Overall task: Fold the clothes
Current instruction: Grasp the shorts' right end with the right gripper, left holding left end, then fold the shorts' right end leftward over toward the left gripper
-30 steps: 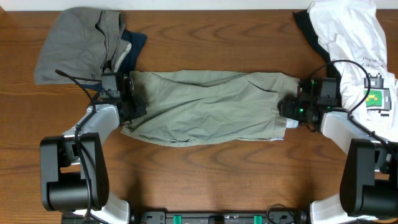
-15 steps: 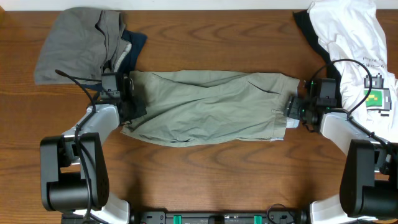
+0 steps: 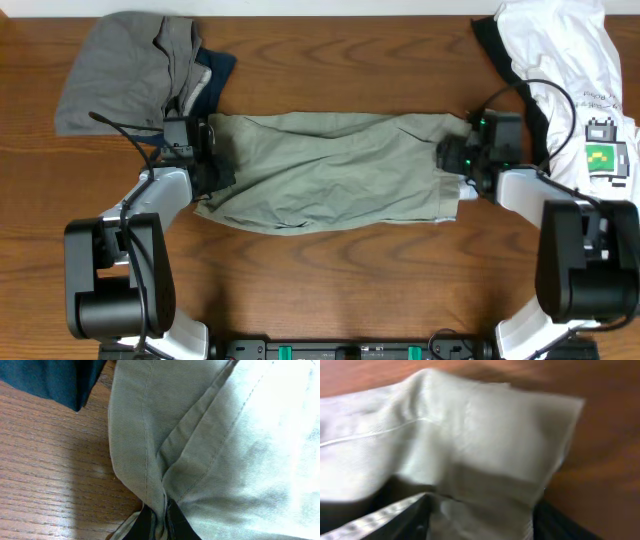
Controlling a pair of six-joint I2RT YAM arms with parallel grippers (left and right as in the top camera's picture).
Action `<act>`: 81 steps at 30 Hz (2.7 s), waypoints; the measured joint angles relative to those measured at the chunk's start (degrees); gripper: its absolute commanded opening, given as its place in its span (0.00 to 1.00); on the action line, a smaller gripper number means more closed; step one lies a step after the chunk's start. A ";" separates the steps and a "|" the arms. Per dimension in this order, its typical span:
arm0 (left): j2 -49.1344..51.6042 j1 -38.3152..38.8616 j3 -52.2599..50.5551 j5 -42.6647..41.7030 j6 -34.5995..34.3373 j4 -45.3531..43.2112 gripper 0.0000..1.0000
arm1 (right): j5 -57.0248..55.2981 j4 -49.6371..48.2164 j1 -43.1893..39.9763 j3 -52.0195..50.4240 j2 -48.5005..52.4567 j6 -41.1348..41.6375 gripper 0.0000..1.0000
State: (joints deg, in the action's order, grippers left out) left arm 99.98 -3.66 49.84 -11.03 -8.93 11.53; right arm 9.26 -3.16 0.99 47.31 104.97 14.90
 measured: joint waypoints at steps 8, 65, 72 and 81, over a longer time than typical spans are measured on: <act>0.02 0.00 0.02 0.00 -0.02 0.07 0.06 | 4.15 0.02 -0.11 0.26 0.72 3.69 0.03; -1.42 0.35 0.26 -3.54 -1.77 5.35 0.06 | 9.60 4.28 38.84 30.84 5.99 9.75 0.01; -1.42 0.33 0.26 -3.39 -1.77 5.31 0.06 | 6.67 -7.37 43.98 30.82 9.90 14.29 0.01; -1.42 0.33 0.26 -3.41 -1.77 5.25 0.06 | 2.84 -9.01 49.59 31.30 9.92 15.78 0.90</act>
State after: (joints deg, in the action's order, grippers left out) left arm 98.56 -3.33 50.11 -14.44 -10.70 16.78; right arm 12.10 -12.16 50.59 78.61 114.89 30.68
